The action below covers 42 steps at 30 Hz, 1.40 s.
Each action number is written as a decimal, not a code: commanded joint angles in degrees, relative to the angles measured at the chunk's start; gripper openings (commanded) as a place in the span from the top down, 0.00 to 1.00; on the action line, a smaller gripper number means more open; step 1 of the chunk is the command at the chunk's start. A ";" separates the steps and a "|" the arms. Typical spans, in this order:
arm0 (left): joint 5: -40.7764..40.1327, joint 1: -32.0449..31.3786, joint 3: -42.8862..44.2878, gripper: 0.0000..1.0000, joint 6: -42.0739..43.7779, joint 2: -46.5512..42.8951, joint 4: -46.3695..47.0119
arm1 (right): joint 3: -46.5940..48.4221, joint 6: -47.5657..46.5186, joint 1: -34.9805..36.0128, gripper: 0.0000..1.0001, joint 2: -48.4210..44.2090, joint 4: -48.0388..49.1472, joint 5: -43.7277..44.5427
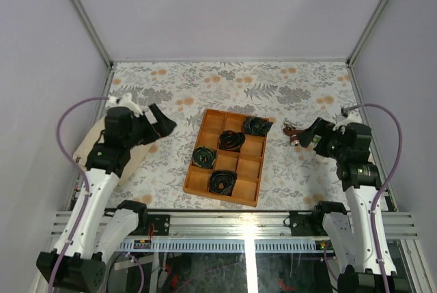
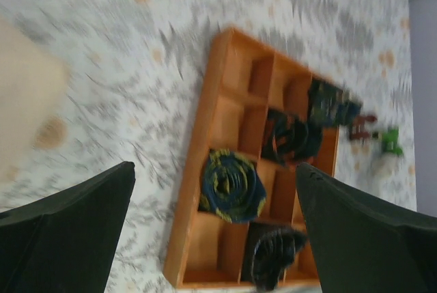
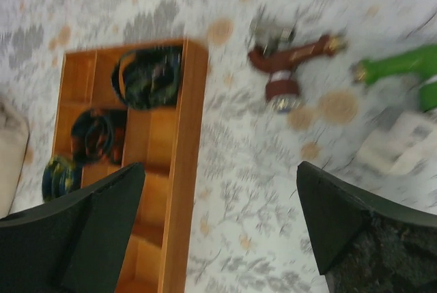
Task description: Install the water faucets
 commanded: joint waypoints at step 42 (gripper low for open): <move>5.19 -39.21 -32.61 0.00 -20.64 -2.47 23.76 | 11.74 23.04 44.75 0.00 41.40 22.93 15.53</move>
